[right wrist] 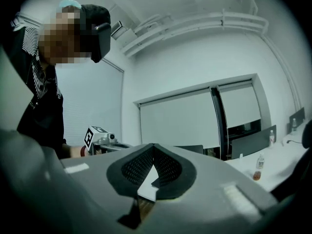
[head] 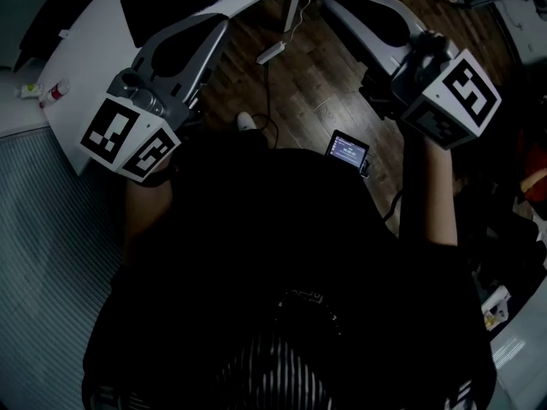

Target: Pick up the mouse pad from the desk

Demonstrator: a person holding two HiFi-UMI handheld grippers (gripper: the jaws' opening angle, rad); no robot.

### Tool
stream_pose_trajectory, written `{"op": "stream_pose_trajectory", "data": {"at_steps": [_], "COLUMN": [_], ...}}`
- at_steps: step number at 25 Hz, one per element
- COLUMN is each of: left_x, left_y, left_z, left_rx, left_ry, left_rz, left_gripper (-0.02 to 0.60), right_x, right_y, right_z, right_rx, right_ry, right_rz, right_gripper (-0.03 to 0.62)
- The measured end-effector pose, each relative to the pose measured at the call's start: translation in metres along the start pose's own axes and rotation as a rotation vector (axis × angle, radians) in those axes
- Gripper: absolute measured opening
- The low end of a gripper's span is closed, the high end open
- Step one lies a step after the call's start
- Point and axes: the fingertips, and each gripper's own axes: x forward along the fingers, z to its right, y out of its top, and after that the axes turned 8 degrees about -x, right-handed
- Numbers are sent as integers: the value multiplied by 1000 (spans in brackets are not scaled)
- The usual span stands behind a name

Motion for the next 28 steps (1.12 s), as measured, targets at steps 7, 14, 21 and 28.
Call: {"op": "stream_pose_trajectory", "data": {"at_steps": [7,14,21,28], "left_x": [21,-6,-14,1], "left_y": [-38,-8,7,-23], "left_z": [4,-11,-14,7], "left_rx": [-4,21,34,-13], "left_ry": [19,30,53,36], "left_rz": [10,-1,-25,-9], "left_gripper": [9,9,9,9], "right_x": [-30,-4,8,6], "right_y": [-39,-14,11,3], "right_z": [13,8,-4,-7], "right_rx": [0,13,8,-4], "right_ry": [-9,-24,30,80], "right_rz": [-5,0,40,37], "right_gripper": [5,5,5,5]}}
